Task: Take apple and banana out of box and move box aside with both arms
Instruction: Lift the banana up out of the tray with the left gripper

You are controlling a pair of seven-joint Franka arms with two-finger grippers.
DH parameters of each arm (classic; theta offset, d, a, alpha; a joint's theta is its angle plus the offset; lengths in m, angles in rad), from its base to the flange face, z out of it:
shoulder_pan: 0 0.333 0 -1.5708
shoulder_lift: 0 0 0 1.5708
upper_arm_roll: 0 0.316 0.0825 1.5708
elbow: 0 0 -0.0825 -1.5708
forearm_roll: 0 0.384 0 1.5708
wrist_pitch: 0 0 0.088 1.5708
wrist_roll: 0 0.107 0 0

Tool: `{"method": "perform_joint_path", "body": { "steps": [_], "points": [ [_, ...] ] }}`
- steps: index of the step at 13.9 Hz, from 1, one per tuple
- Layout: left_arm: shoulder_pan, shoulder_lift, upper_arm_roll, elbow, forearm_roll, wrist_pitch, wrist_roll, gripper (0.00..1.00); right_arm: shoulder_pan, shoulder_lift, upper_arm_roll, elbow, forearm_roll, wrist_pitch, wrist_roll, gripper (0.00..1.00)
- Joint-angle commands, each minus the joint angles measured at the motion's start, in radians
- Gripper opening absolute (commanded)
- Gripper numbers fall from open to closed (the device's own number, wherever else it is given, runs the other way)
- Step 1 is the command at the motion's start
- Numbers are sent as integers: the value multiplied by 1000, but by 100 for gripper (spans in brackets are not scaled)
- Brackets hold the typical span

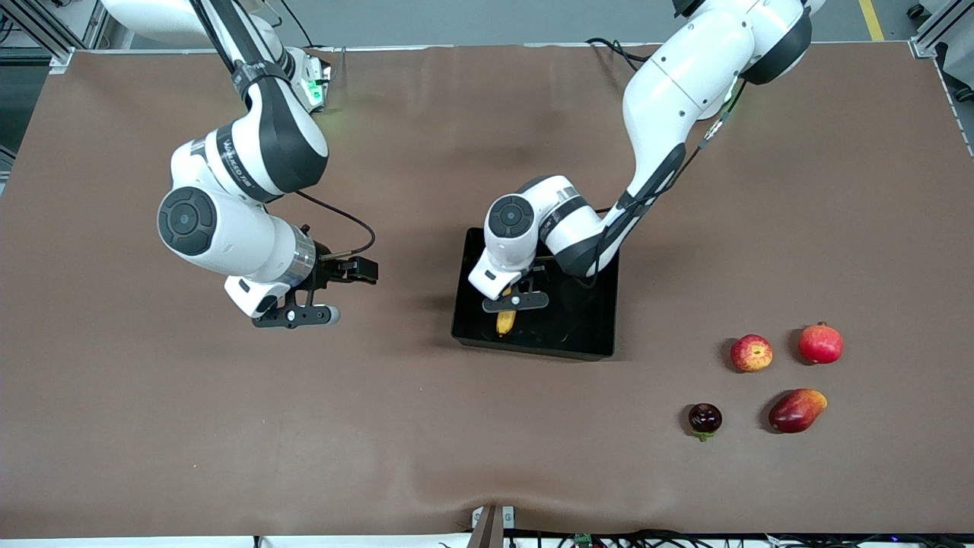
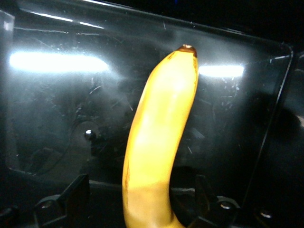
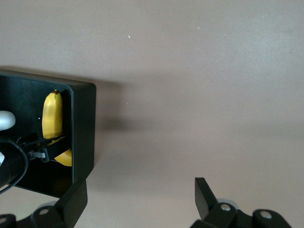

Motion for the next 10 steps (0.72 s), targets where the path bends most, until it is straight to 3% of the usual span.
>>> {"method": "perform_joint_path", "body": {
  "steps": [1, 2, 5, 6, 10],
  "points": [
    [-9, 23, 5, 27, 23, 14, -9, 73, 13, 5, -11, 3, 18, 4, 12, 100],
    [-9, 23, 5, 27, 23, 14, -9, 66, 16, 6, -11, 3, 18, 4, 12, 100],
    [-23, 27, 5, 25, 23, 14, -16, 64, 26, 6, -11, 4, 18, 17, 12, 100],
    [-23, 34, 5, 27, 22, 14, -19, 58, 26, 5, -11, 4, 18, 17, 12, 100],
    [-23, 37, 5, 27, 20, 14, -20, 6, 26, 5, -12, 4, 18, 18, 12, 100]
  ]
}}
